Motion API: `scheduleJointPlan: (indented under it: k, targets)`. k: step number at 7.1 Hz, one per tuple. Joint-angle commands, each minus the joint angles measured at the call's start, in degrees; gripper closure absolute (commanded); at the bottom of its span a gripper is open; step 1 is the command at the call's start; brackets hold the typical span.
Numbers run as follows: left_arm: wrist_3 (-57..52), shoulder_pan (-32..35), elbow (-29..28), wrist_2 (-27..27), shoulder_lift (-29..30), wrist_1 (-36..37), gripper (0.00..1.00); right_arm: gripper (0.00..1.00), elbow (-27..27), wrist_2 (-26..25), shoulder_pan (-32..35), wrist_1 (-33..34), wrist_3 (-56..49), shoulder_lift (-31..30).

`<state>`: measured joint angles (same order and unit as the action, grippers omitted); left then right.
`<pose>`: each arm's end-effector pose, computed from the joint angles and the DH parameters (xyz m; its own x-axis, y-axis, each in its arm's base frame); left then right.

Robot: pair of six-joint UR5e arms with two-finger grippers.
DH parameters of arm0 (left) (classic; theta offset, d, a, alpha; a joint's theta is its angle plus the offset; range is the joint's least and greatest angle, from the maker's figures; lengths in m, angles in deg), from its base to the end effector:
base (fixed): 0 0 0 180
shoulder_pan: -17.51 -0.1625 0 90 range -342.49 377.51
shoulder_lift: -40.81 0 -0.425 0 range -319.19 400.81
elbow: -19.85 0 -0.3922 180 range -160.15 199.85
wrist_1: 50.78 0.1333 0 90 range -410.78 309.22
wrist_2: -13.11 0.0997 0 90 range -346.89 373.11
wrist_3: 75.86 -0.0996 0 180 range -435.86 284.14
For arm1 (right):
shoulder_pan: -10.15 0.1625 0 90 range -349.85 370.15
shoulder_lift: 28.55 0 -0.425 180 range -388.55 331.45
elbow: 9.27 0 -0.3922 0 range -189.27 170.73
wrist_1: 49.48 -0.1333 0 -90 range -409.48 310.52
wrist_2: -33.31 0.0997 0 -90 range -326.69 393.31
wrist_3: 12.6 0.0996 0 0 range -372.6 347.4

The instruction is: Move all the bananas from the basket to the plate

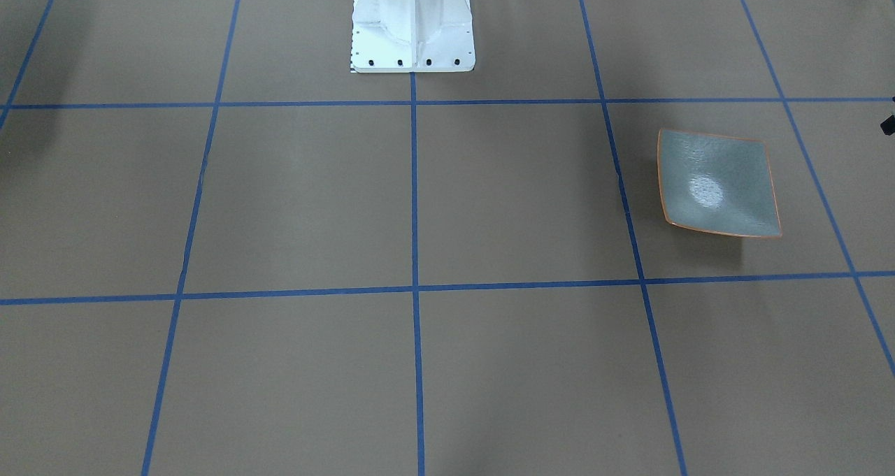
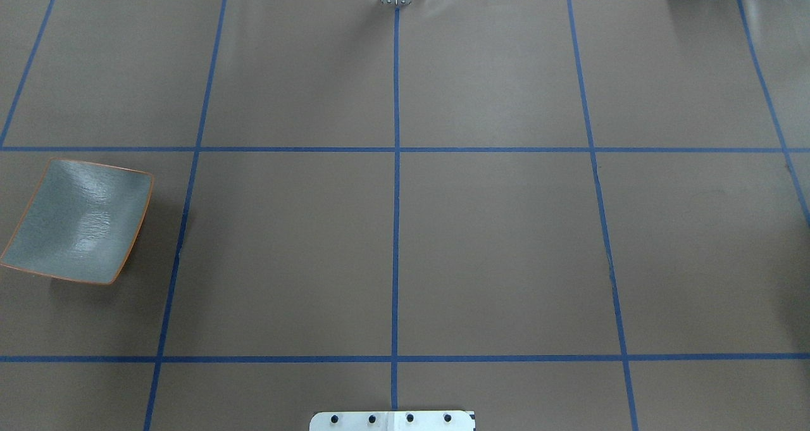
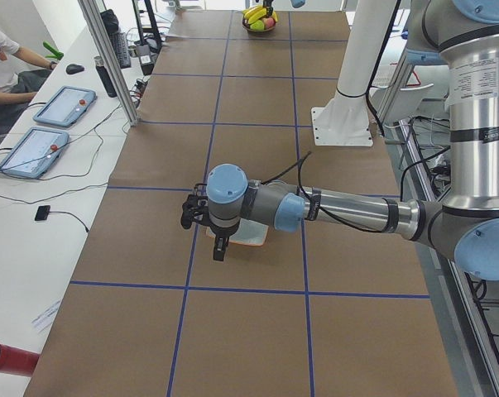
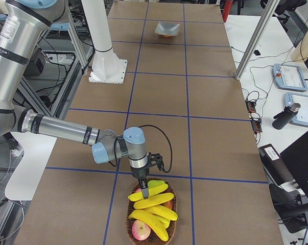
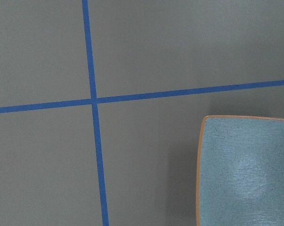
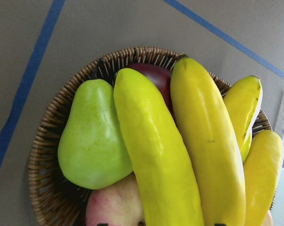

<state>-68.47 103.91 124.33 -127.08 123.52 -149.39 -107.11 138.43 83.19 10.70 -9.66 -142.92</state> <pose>-0.0285 -0.4512 0.5692 0.6284 0.1234 -0.7680 0.0206 0.9844 0.1749 0.0094 -0.3372 0.7319 0.9193 -0.2908 0.2653 0.2371 0.9471 0.2166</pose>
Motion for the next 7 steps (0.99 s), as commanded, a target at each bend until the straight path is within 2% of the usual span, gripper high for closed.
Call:
scheduleJointPlan:
  k: [1,2,3,5,7]
  targets:
    - [0.1,0.0,0.1,0.0,0.0,0.0,0.00,0.45,0.0,-0.7,-0.2,0.0,-0.8,-0.1]
    - [0.1,0.0,0.2,0.0,0.0,0.0,0.00,0.47,0.0,-0.8,-0.2,-0.1,-1.4,-0.1]
    - [0.1,0.0,0.4,-0.1,0.0,0.0,0.00,0.58,0.0,-0.8,-0.2,-0.1,-1.6,-0.1]
    - [0.1,0.0,0.6,-0.4,0.0,0.0,0.00,1.00,-0.1,-0.7,-0.2,-0.1,-1.7,0.0]
    - [0.1,0.1,0.9,-1.2,-0.1,0.0,0.00,1.00,-0.6,-0.7,-0.2,-0.1,-2.1,0.1]
